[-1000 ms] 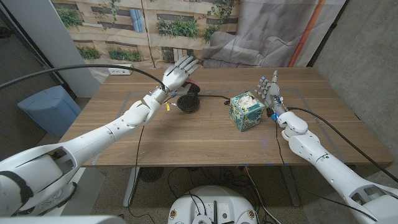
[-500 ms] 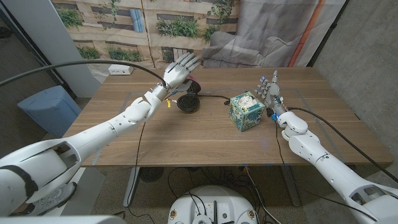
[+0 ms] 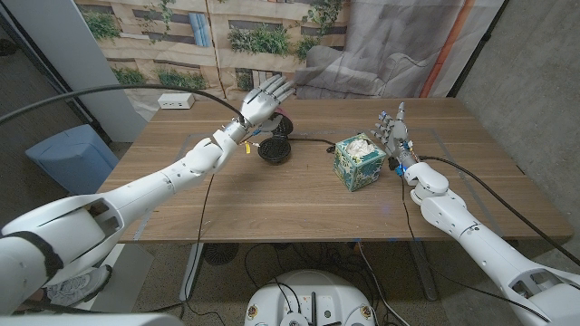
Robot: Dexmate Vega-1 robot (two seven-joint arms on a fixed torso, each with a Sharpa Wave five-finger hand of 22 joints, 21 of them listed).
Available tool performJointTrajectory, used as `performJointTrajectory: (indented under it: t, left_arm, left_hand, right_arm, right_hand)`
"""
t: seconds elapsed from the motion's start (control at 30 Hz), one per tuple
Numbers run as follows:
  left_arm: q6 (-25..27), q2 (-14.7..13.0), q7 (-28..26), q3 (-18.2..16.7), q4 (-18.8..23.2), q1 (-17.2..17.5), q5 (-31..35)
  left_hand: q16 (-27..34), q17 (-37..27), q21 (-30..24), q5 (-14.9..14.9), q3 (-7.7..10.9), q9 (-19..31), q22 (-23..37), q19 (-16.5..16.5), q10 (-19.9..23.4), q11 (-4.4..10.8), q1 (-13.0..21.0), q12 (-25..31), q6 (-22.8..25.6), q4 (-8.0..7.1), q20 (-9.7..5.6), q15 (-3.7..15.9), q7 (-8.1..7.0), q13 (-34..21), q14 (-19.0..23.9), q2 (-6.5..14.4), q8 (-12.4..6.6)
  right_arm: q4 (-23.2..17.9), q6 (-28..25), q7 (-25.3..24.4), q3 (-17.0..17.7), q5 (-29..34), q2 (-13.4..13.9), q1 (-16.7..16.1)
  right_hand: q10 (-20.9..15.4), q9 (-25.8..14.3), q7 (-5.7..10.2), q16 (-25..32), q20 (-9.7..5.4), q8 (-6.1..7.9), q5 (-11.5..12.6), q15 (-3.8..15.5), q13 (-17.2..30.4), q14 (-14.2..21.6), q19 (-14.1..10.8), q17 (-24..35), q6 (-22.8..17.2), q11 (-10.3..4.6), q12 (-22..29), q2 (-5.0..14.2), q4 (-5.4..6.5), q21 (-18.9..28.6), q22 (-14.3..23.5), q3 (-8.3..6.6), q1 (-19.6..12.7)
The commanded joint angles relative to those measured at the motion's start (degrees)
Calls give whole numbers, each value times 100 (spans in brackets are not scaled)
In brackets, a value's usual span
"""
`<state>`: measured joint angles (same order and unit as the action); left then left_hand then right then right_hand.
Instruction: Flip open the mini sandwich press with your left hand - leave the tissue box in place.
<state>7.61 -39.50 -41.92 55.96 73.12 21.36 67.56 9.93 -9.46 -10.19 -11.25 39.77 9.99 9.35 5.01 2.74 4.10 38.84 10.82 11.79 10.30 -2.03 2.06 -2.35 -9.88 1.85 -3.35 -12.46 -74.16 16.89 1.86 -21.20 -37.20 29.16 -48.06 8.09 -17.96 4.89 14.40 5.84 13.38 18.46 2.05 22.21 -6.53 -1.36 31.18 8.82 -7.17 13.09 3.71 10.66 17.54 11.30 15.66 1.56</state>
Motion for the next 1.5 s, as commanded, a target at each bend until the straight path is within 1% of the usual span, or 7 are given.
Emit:
performJointTrajectory:
  t: [0.03,0.37,0.73,0.9,1.0,1.2,1.5]
  left_arm:
    - [-182,206,-193,261,-422,-299,2]
    - [-234,347,-277,458,-714,-515,-38]
    - [-184,366,-334,590,-916,-644,-92]
    - [-214,418,-407,667,-1083,-734,-114]
    - [-244,501,-477,731,-1268,-823,-131]
    - [-255,574,-575,829,-1420,-914,-193]
    - [-312,784,-780,1013,-1805,-1113,-287]
  left_hand:
    - [22,-10,-27,17,-20,23,7,78,34,25,82,15,50,0,-177,47,-21,-18,66,-19,20]
    - [24,-10,-28,19,-45,23,8,82,46,31,95,17,58,-2,-179,53,-21,-18,76,-11,27]
    - [23,-10,-27,19,-77,24,8,85,56,41,113,17,65,-4,-183,54,-21,-18,81,-1,39]
    - [23,-9,-26,19,-91,24,8,87,54,37,122,15,69,-4,-181,53,-18,-18,85,4,43]
    - [22,-9,-26,19,-97,24,8,87,57,37,125,16,70,-4,-182,55,-19,-18,83,5,45]
    - [21,-9,-26,19,-111,25,8,88,63,39,134,16,70,-5,-182,58,-21,-18,83,10,51]
    - [20,-9,-25,18,-132,25,8,88,60,31,146,13,71,-6,-182,61,-24,-19,84,17,57]
  right_arm:
    - [-5,0,-5,0,2,-1,-2]
    - [-4,-1,-2,0,1,0,-1]
    - [3,2,2,0,0,-1,2]
    - [1,1,1,0,0,0,1]
    - [-2,2,-1,0,1,-1,-2]
    - [0,3,-1,-1,2,-2,-2]
    - [-4,2,-2,0,1,0,-4]
  right_hand:
    - [27,-11,12,27,16,-14,28,113,29,-33,-49,17,25,9,9,507,19,0,22,40,-25]
    - [28,-13,11,27,13,-14,29,113,30,-33,-49,17,24,9,8,506,18,-3,23,40,-25]
    - [28,-14,5,29,14,-15,29,118,32,-28,-54,17,24,9,8,506,19,-6,23,41,-25]
    - [27,-15,8,28,14,-14,29,116,33,-29,-54,17,22,8,8,507,19,-8,23,41,-25]
    - [27,-16,7,26,15,-14,29,108,33,-35,-55,17,20,9,8,507,19,-9,23,41,-25]
    - [27,-16,11,27,15,-14,30,108,34,-32,-56,18,20,4,7,507,19,-11,23,41,-26]
    - [25,-18,4,28,16,-14,30,120,35,-27,-56,18,19,9,8,508,19,-15,24,42,-26]
